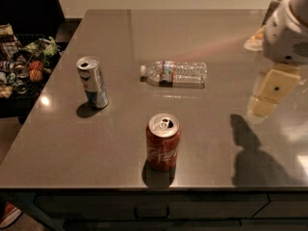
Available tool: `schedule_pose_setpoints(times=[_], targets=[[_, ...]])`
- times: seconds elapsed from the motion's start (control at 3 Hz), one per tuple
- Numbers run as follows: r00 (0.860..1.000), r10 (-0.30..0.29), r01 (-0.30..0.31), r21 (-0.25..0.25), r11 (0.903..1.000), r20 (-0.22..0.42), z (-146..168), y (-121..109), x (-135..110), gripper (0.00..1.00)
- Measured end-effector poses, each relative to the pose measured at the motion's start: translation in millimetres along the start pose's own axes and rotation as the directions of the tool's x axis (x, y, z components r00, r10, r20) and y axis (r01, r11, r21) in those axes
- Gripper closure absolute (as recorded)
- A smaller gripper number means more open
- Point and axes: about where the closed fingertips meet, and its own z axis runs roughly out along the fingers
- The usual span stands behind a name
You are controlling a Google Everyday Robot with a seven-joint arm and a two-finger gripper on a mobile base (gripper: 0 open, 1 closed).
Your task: Move water bottle near coke can
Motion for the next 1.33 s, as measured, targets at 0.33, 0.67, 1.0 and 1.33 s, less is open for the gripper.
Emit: schedule_pose_setpoints(times=[0.33, 0.67, 1.0, 1.33], targets=[[0.999, -0.028, 0.029, -0.023, 0.9993, 0.032, 21, -17, -23, 0.00], [0.998, -0.040, 0.043, -0.055, 0.9976, 0.045, 49, -38, -37, 0.00], [0.997, -0.043, 0.047, -0.081, 0.9956, 0.057, 74, -55, -47, 0.00], [0.997, -0.040, 0.048, -0.118, 0.9919, 0.073, 101, -70, -57, 0.00]])
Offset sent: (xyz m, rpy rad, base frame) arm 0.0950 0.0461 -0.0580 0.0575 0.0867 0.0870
